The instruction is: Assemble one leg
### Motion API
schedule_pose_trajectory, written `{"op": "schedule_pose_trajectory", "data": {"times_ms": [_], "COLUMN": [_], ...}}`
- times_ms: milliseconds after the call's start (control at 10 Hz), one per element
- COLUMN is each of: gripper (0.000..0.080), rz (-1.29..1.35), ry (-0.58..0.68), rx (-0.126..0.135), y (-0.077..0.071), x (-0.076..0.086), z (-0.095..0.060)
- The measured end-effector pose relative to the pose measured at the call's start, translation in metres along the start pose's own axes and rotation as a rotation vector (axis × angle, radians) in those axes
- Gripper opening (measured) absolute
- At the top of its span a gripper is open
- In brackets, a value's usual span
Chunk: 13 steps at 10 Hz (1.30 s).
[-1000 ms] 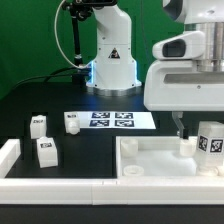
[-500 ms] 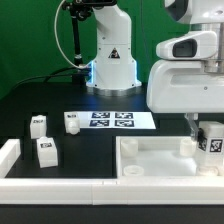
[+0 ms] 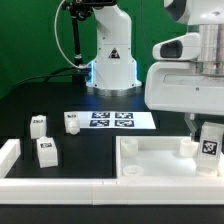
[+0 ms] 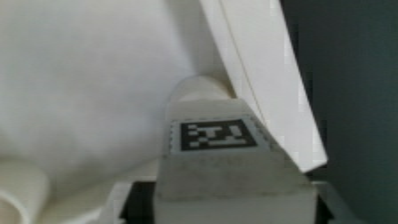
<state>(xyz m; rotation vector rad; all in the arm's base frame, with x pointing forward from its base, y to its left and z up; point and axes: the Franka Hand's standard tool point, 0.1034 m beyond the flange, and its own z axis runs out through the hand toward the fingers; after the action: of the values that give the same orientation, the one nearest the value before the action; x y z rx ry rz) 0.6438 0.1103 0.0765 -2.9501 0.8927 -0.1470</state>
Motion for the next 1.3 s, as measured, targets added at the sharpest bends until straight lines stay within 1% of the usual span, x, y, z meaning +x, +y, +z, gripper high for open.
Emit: {"op": "schedule_pose_trajectory", "data": {"times_ms": [300, 400, 600, 700, 800, 900, 1000, 1100, 1300], "gripper": [0.0287, 0.0287, 0.0287, 0.0287, 0.0444, 0.0571, 0.0571, 0.0633, 0.0648], "rz": [0.453, 0.576, 0.669, 0.627, 0.567, 0.32, 0.152, 0.051, -0.075], "ry": [-0.036, -0.035, -0.039, -0.038, -0.033, -0.01, -0.023, -0.027, -0.026], "rx": [0.01, 0.006, 0.007, 0.008, -0.001, -0.042, -0.058, -0.061, -0.059], "y": [0.003, 0.004, 0.005, 0.005, 0.004, 0.001, -0.002, -0.003, 0.001], "x": [0.002, 0.002, 0.003, 0.003, 0.002, -0.002, -0.006, -0.011, -0.012], "z": [0.001, 0.001, 0.001, 0.001, 0.001, -0.001, 0.0, 0.002, 0.004]}}
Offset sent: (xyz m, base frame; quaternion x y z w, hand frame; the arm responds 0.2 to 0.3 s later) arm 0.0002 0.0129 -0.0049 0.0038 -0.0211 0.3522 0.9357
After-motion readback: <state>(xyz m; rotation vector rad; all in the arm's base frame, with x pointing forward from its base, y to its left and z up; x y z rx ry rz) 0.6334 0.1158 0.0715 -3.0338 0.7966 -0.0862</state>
